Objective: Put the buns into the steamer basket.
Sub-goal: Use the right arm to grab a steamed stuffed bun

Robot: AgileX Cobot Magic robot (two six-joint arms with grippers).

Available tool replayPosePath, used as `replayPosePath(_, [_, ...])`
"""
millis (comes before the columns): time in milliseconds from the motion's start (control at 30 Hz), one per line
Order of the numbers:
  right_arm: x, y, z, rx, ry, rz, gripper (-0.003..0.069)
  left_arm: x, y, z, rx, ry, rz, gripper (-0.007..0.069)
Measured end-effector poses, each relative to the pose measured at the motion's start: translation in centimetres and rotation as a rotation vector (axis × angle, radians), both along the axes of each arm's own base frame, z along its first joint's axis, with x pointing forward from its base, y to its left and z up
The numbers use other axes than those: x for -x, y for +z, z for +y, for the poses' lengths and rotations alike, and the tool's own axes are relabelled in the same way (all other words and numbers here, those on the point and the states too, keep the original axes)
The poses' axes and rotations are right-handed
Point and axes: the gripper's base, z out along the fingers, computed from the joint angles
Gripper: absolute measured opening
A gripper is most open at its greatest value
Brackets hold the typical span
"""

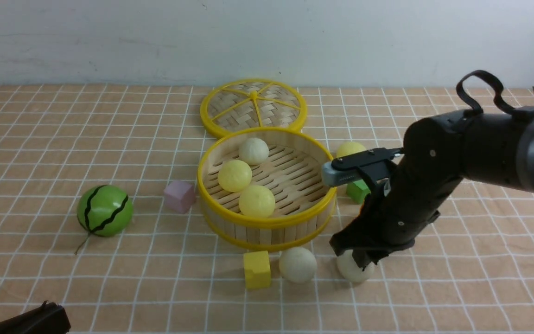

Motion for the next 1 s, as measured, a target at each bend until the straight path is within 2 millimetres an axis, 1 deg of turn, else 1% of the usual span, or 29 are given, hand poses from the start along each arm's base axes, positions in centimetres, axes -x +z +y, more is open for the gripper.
replayPosePath(67, [-0.2,0.1,0.1,-0.005,-0.002,-0.015,0.0261,0.0,0.0,0.0,0.000,0.000,0.000,-0.0008])
replayPosePath(167, [-0.3,0.2,0.2,-0.019,-0.010,-0.029,0.0289,0.0,0.0,0.0,0.000,0.000,0.000,-0.0005])
replayPosePath(433, [-1.0,-0.7,0.6,-0.043,-0.024,-0.053,0.0299,0.0,0.0,0.0,0.000,0.000,0.000,0.0000])
replayPosePath(533, [-1.0,-0.9,0.7,-0.043,-0.026,-0.050,0.0281,0.0,0.0,0.0,0.000,0.000,0.000,0.0000])
replayPosePath(567, [-1.0,-0.9,0.7,-0.042,-0.025,-0.051,0.0270,0.0,0.0,0.0,0.000,0.000,0.000,0.0000])
replayPosePath(600, [-1.0,-0.9,0.7,-0.041,-0.025,-0.050,0.0236,0.0,0.0,0.0,0.000,0.000,0.000,0.0001])
replayPosePath(700, [-1.0,-1.0,0.7,-0.037,-0.023,-0.049,0.0180,0.0,0.0,0.0,0.000,0.000,0.000,0.0004])
replayPosePath(767, [-1.1,-1.1,0.6,-0.032,-0.020,-0.048,0.0118,0.0,0.0,0.0,0.000,0.000,0.000,0.0004])
replayPosePath(800, [-1.1,-1.1,0.6,-0.032,-0.020,-0.048,0.0105,0.0,0.0,0.0,0.000,0.000,0.000,0.0004])
replayPosePath(833, [-1.0,-1.1,0.6,-0.026,-0.016,-0.048,0.0049,0.0,0.0,0.0,0.000,0.000,0.000,0.0004])
replayPosePath(867, [-1.0,-1.0,0.6,-0.024,-0.013,-0.048,0.0026,0.0,0.0,0.0,0.000,0.000,0.000,0.0004])
replayPosePath(933, [-0.9,-0.7,0.5,-0.022,-0.008,-0.050,0.0005,0.0,0.0,0.0,0.000,0.000,0.000,0.0004])
replayPosePath(1000, [-0.5,0.5,0.3,-0.029,-0.003,-0.060,0.0002,0.0,0.0,0.0,0.000,0.000,0.000,0.0004])
